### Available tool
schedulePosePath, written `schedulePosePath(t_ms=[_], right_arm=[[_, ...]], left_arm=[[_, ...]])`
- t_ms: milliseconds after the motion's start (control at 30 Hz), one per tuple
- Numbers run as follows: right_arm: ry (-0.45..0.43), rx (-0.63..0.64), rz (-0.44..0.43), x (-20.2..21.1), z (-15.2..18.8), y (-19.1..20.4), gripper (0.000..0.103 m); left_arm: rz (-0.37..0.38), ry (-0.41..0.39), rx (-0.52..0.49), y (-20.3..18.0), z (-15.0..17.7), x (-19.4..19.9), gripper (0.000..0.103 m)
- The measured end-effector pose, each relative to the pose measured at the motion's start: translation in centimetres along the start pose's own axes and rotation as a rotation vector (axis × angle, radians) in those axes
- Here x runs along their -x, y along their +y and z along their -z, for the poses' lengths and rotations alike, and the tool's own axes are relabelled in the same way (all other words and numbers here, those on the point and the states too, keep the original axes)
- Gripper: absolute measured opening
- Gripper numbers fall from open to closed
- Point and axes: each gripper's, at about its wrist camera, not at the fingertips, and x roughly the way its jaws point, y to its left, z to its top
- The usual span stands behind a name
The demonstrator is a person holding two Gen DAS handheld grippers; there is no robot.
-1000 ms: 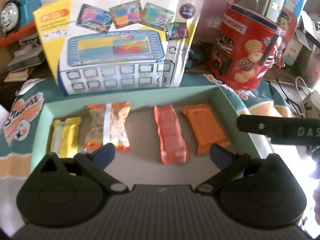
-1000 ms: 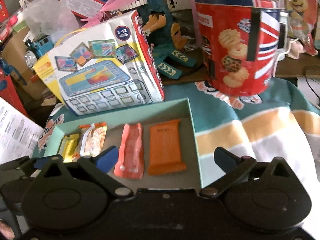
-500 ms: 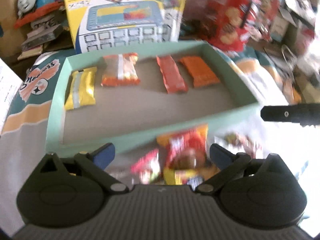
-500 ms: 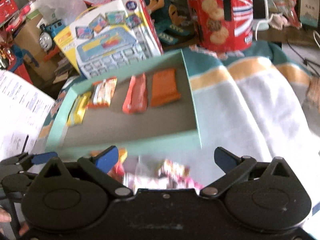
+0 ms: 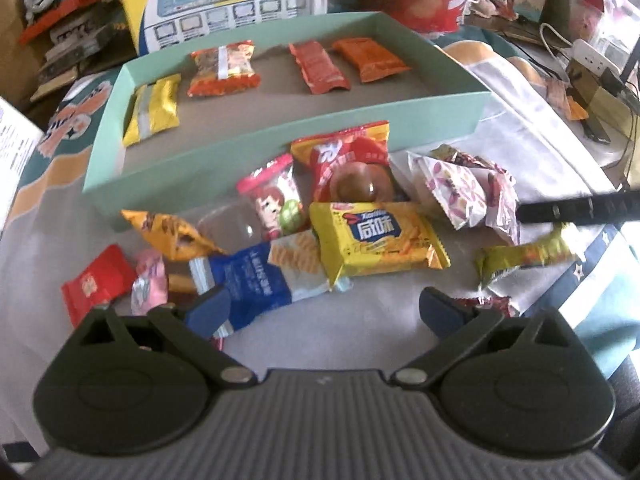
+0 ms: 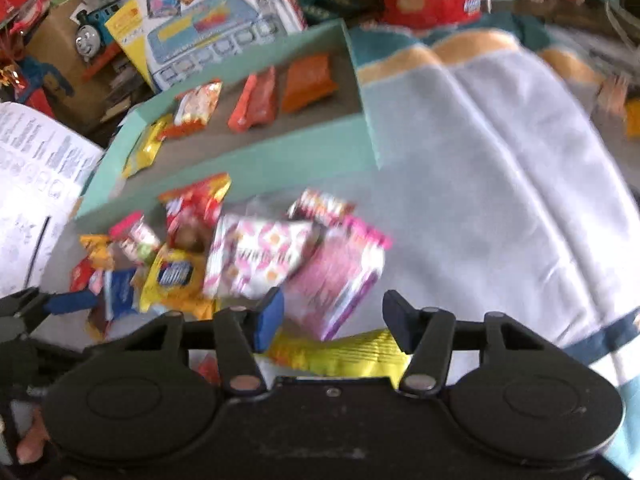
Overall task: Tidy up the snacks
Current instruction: 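Return both grippers to the snack pile, then grasp the yellow XianWei biscuit pack with the left gripper while the right grasps the yellow candy bar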
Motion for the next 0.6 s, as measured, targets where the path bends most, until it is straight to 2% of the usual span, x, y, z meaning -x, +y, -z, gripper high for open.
schedulePosePath(t_ms=[200,233,267,300,400,533,567,600], right_arm=[[0.117,0.103,-0.091,0.0,3.3,1.9,0.055],[0.113,0.118,-0.092,0.2,3.6,2.3,0.052],[0.096,0.132,-0.091,0.4,3.6,2.5,0.041],[0.082,0.133,-0.088,0.5,3.2,2.7,0.037],[0.056,0.109,-0.085,0.0,2.1,2.7,0.035],[0.088,0.132,-0.08,-2.1,1.5,3.4,0.034],[0.075,0.135,-0.076,-2.3,1.6,3.5,0.031],[0.063,0.143,-0.062,-2.3,1.7,3.7,0.023]], left_arm=[[-0.009,0.017,0.043,0.7,0.3,-0.4,0.103],[-0.009,0.022,0.054,0.9,0.3,-0.5,0.103],[-0.009,0.026,0.068,1.2,0.4,-0.6,0.103],[-0.007,0.03,0.081,1.4,0.3,-0.6,0.103],[-0.016,0.029,0.106,1.9,0.2,-0.7,0.103],[-0.02,0.021,0.085,1.9,-0.4,-0.6,0.103],[-0.021,0.017,0.072,1.7,-0.5,-0.7,0.103],[-0.023,0.013,0.055,1.4,-0.8,-0.7,0.103]])
